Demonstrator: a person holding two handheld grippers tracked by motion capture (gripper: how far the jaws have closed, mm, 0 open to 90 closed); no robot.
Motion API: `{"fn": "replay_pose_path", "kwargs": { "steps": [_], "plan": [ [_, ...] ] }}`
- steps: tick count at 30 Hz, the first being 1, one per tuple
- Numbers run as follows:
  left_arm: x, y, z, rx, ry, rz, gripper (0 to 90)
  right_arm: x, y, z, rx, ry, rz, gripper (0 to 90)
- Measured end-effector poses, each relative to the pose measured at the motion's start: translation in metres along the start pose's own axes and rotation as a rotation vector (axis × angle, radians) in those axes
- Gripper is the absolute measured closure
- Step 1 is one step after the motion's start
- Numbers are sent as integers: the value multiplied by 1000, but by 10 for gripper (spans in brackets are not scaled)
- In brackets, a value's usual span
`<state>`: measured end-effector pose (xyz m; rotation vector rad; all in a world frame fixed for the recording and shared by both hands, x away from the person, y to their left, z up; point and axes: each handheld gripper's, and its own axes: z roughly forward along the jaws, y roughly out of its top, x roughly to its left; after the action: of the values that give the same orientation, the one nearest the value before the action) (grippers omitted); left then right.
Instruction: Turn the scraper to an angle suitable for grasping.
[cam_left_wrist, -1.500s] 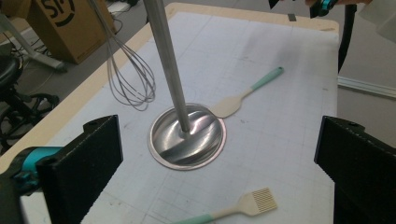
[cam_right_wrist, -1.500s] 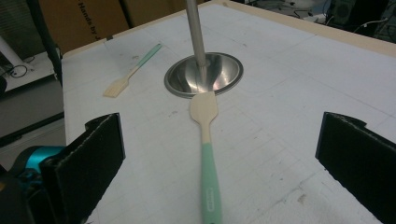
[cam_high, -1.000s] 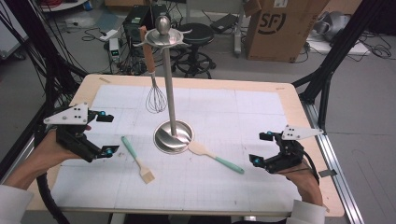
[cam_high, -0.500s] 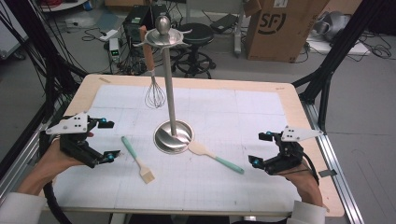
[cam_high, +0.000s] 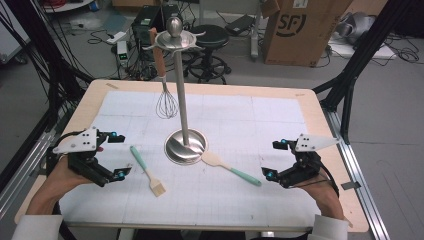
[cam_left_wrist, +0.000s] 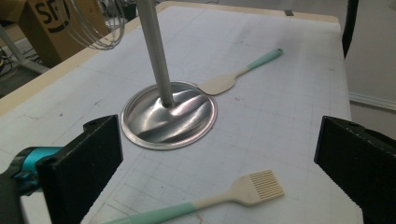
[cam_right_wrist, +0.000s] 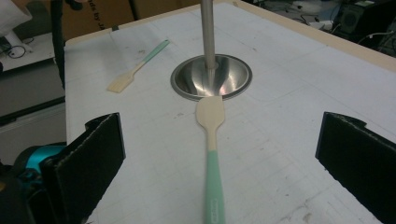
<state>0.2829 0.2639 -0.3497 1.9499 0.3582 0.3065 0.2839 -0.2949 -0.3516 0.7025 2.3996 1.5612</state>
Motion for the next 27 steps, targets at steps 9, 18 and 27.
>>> {"fn": "replay_pose_path", "kwargs": {
  "steps": [9, 18, 27],
  "plan": [
    [0, -10, 5, 37, -17, -26, 17, 5, 12, 2, -5, 18, -29, 2],
    [-2, -11, 5, 32, -4, -24, 17, 7, 26, 12, 55, 60, -83, 39],
    [-2, -11, 3, 31, -7, -20, 17, 10, 38, 25, 153, 101, -161, 141]
  ]
}}
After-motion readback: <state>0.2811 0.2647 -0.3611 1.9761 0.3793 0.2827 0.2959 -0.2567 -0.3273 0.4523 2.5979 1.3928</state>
